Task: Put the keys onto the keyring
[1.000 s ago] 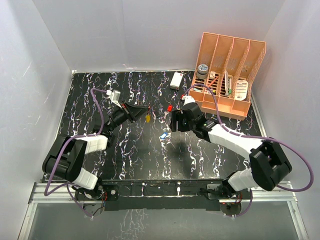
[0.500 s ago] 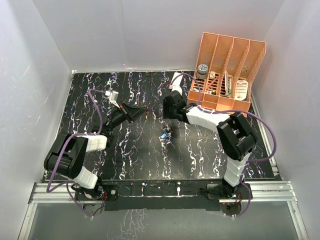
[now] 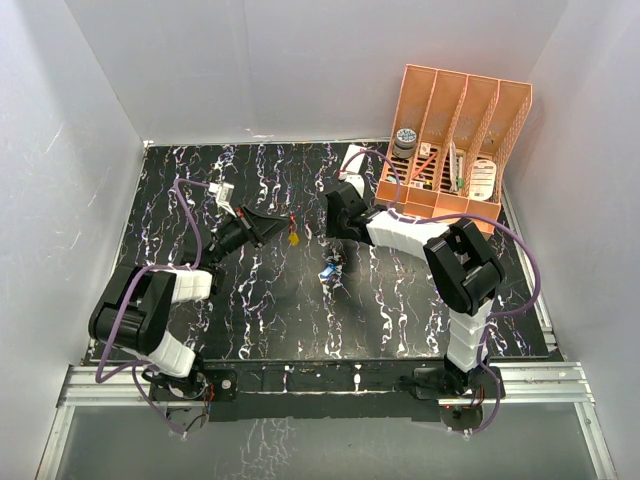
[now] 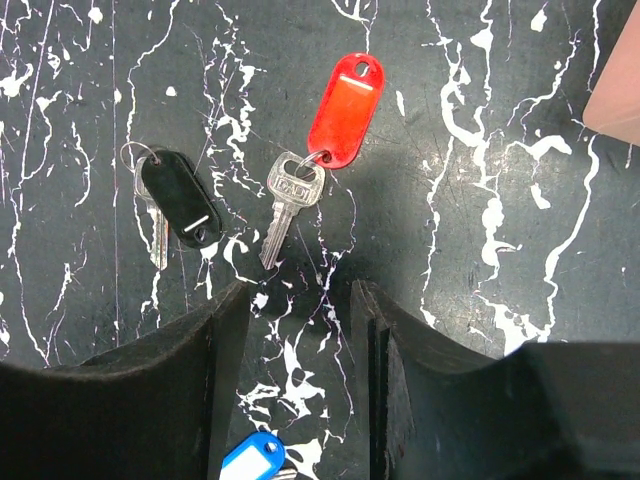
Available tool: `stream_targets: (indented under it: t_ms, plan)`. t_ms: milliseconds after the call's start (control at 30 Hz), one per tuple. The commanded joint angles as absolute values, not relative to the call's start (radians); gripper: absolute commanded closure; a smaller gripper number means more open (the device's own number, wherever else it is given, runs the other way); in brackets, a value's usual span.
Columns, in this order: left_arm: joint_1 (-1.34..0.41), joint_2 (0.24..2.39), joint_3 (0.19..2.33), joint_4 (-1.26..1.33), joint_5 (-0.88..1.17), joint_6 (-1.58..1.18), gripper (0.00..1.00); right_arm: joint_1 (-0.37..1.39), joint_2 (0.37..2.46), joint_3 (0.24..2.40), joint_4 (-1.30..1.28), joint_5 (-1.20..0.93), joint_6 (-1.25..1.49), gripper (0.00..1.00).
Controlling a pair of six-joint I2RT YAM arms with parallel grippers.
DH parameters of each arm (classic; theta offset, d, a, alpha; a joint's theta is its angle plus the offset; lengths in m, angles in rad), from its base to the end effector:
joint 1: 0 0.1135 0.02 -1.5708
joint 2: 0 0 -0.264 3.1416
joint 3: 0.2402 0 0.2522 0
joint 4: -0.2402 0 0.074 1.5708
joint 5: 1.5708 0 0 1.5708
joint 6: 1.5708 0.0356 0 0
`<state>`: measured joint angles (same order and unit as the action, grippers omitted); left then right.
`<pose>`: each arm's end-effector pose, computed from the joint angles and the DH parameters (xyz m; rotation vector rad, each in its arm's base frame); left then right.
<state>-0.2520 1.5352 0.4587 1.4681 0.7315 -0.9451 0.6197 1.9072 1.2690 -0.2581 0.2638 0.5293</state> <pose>0.2580 -0.0910 0.2285 0.2465 1.4074 -1.4367 0.3370 0.2290 0.1803 0.0031 2.4342 0.1925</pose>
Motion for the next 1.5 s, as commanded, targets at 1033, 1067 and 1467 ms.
stream_targets:
  t_ms: [1033, 1067, 1467]
  plan:
    - [-0.229, 1.594, 0.451, 1.736, 0.779, -0.992, 1.00, 0.589, 2.085, 1.479, -0.228, 0.360, 0.583, 0.72]
    - [-0.229, 1.596, 0.450, 1.737, 0.779, -0.992, 1.00, 0.589, 2.086, 1.479, -0.227, 0.361, 0.584, 0.73]
    - [-0.227, 1.601, 0.449, 1.743, 0.780, -0.997, 1.00, 0.589, 2.099, 1.483, -0.229, 0.383, 0.586, 0.92]
